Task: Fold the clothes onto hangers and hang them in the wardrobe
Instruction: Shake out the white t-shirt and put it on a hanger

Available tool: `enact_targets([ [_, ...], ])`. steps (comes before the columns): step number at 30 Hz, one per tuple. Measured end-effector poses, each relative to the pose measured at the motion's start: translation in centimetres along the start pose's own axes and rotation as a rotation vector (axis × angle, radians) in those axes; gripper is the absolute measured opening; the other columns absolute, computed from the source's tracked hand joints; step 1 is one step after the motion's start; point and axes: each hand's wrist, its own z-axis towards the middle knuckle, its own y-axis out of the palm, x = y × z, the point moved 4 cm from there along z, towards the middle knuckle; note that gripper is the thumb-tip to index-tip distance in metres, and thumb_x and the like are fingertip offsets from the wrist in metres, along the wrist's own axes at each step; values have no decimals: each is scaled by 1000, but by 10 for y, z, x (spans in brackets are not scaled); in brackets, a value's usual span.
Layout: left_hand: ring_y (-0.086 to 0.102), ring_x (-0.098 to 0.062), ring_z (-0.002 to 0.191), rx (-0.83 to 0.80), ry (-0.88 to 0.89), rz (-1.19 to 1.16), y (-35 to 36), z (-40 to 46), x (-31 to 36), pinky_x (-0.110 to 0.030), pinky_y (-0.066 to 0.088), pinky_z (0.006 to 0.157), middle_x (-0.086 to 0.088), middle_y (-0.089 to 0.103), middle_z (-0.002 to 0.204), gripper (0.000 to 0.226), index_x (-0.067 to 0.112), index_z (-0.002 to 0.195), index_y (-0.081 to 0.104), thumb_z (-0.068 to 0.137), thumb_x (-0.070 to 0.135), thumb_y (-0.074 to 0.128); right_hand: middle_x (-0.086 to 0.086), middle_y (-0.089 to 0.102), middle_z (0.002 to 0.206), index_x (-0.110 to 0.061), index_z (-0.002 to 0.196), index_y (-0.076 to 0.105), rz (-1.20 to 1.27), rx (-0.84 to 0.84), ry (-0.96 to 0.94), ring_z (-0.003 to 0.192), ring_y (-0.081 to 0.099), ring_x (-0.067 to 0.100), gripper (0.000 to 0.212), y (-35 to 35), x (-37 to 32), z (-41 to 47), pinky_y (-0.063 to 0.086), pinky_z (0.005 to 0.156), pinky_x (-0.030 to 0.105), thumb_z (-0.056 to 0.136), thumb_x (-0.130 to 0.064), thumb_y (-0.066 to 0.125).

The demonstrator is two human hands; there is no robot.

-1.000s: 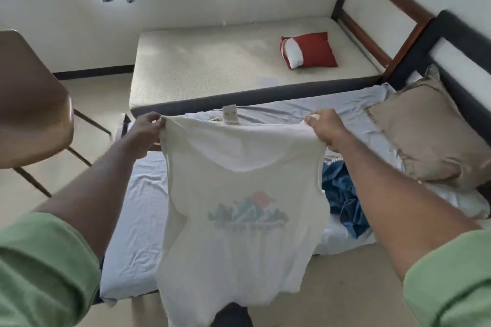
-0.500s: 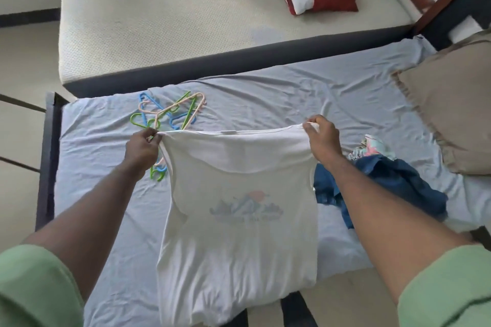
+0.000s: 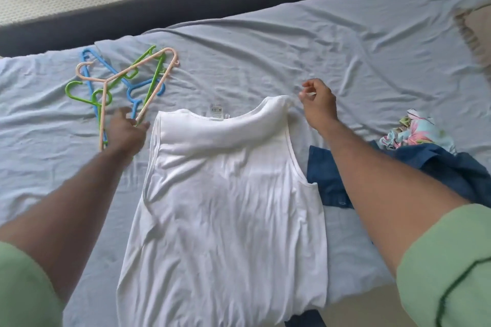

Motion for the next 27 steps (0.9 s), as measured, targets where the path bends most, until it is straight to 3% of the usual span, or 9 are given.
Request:
enact_targets([
  [3,62,-29,101,-137,35,130,44,-35,-18,-37,49,92,-10,66,107,42,10,129,57,90,19,73,-1,64,102,-16,110,66,-8,55,65,89,60,18,16,-4,35,-30,54,87,41,96,-10,58],
  [8,67,-24,86,-546,155,244,135,-124,-19,-29,46,66,-6,72,94,19,15,106,64,91,20,73,2,70,83,-13,94,70,-91,1,213,83,66,24,11,-22,112,-126,49,82,28,88,-6,65],
  [11,61,-18,84,-761,225,296,193,-169,-8,-26,45,68,-3,65,108,27,18,119,63,93,19,70,2,69,87,-14,98,69,-182,-139,327,85,62,22,16,-26,150,-160,45,79,25,82,-13,73],
  [14,61,-20,103,-897,313,317,235,-201,6,-29,48,86,-4,60,122,42,20,133,58,93,16,69,7,69,112,-14,117,67,-310,-294,236,105,64,27,39,-22,170,-164,52,91,37,79,-13,74],
  [17,63,-21,98,-869,292,238,260,-228,16,-31,50,78,0,61,112,35,18,125,60,92,15,71,11,65,128,-12,130,62,-265,-109,262,122,58,31,51,-36,183,-155,47,103,42,81,2,66],
  [19,61,-20,83,-787,259,180,268,-243,18,-27,46,66,0,64,96,21,17,109,64,89,14,72,9,68,118,-11,117,66,-232,-32,266,115,61,30,41,-45,187,-153,49,96,37,80,7,63],
  [21,61,-19,80,-758,242,181,275,-255,18,-26,45,65,-1,67,88,11,16,97,67,87,12,72,7,68,99,-11,94,66,-250,-21,184,96,64,32,26,-47,186,-157,53,83,39,78,8,63],
  [24,66,-20,91,-786,266,231,291,-272,15,-21,44,71,-1,72,93,6,15,95,71,90,12,69,5,62,83,-18,79,56,-255,-74,254,82,62,32,16,-49,198,-178,47,67,35,82,-5,63],
  [27,65,-21,103,-802,221,259,303,-284,9,-19,42,77,-4,73,107,15,12,109,70,96,15,64,3,65,97,-20,90,62,-291,-286,491,94,63,28,19,-37,217,-209,50,75,33,83,-31,76],
])
